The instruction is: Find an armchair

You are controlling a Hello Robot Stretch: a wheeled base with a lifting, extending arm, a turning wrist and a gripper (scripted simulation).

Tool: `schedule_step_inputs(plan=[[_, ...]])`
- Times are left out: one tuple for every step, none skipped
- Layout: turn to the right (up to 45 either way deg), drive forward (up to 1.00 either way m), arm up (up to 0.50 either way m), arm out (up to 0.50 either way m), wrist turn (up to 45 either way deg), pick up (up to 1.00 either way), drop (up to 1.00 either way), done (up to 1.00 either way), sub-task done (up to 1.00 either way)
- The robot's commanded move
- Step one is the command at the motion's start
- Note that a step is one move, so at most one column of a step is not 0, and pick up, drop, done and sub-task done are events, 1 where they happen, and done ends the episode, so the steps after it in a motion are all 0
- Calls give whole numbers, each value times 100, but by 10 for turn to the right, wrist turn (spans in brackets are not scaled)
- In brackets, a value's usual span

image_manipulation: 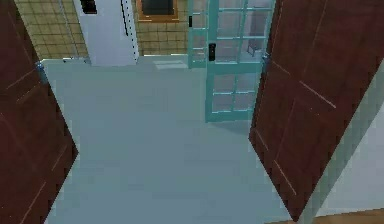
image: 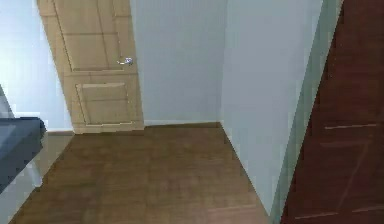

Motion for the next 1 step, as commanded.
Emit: schedule_step_inputs(plan=[[0, 95, 0, 0, 0, 0, 0, 0, 0]])
